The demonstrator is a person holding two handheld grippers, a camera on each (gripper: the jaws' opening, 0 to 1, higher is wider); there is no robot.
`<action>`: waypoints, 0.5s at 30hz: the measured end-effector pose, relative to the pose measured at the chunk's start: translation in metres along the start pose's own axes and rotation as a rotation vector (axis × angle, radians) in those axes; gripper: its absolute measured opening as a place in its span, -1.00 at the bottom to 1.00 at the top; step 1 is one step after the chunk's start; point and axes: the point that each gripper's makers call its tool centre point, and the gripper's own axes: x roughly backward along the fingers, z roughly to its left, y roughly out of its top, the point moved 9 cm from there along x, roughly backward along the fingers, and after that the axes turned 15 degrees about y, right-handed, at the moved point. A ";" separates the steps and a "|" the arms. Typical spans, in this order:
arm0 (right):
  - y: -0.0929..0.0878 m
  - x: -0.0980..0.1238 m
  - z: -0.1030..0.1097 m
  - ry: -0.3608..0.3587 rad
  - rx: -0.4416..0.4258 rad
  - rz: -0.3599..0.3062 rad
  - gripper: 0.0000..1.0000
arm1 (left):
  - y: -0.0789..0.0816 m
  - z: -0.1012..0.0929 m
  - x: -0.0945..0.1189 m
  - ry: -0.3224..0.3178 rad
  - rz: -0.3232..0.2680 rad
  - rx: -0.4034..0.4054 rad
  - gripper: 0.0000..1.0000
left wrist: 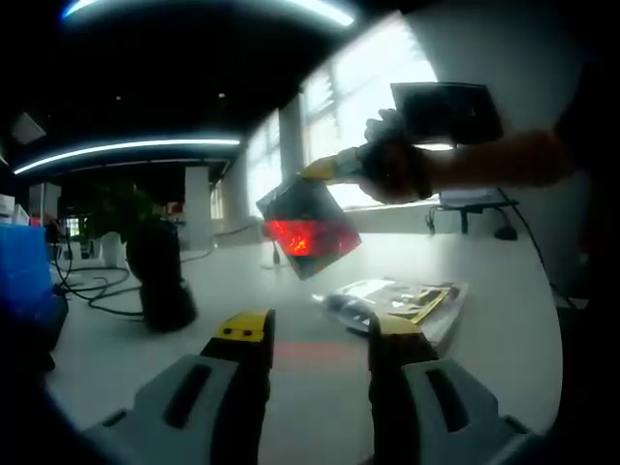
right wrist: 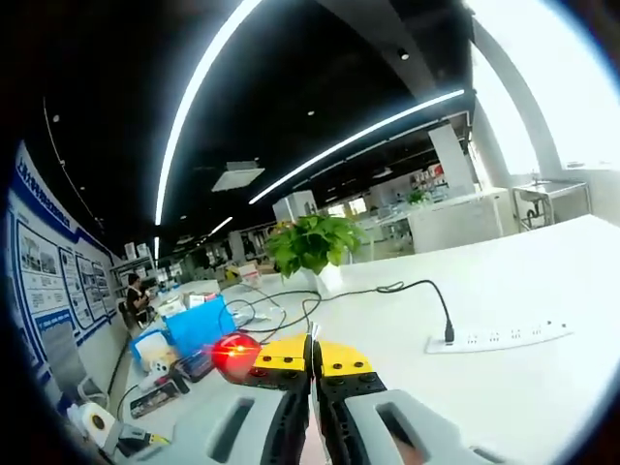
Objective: Clip sheet goods on table flip sheet goods clip sheet goods scan sheet goods put sheet goods back to table
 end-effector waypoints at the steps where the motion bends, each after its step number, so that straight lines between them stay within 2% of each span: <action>1: -0.001 0.000 -0.001 -0.003 -0.002 0.003 -1.00 | 0.000 0.000 0.000 0.000 0.000 0.001 -0.37; 6: -0.002 -0.002 -0.017 -0.022 -0.013 0.021 -1.00 | 0.000 0.001 0.000 -0.001 -0.001 0.001 -0.37; 8: -0.006 0.000 -0.021 -0.021 -0.066 0.022 -1.00 | 0.000 0.001 0.000 -0.001 -0.001 0.001 -0.37; 12: -0.006 0.003 -0.034 -0.043 -0.065 0.020 -1.00 | 0.000 0.001 -0.001 -0.001 -0.001 0.001 -0.37; 15: -0.005 0.006 -0.041 -0.071 -0.033 0.033 -1.00 | -0.001 0.002 -0.001 0.000 -0.001 0.002 -0.37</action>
